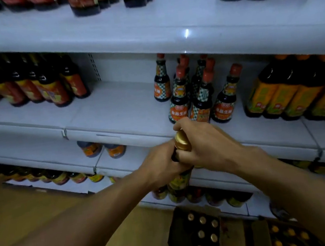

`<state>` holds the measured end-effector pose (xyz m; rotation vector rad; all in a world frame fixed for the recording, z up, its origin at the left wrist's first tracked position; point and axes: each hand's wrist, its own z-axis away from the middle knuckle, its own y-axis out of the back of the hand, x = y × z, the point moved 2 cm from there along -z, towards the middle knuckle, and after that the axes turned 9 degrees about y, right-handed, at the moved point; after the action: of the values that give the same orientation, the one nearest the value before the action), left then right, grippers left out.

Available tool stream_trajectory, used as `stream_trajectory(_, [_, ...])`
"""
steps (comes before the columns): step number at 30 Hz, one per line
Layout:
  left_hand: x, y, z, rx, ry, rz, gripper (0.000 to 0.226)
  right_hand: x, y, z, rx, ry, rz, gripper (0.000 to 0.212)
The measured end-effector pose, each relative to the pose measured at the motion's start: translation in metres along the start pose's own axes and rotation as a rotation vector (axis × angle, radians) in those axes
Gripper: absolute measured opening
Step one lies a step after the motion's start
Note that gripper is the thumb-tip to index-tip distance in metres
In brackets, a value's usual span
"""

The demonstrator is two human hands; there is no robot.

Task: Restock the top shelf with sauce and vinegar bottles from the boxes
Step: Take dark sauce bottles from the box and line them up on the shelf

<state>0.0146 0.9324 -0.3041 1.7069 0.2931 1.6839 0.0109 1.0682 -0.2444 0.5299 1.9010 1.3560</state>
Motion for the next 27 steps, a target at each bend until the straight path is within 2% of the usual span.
stream_trajectory(10, [0.09,0.066,0.001,0.07,-0.061,0.018,0.017,-0.031,0.105,-0.013,0.177,0.032,0.071,0.05])
stream_trajectory(19, [0.161,0.106,0.002,0.078,-0.169,0.04,0.022,-0.047,0.182,-0.014,0.333,0.02,0.022,0.055])
stream_trajectory(27, [0.22,0.13,-0.008,0.094,-0.274,0.172,0.024,-0.045,0.243,-0.013,0.53,0.036,-0.025,0.062])
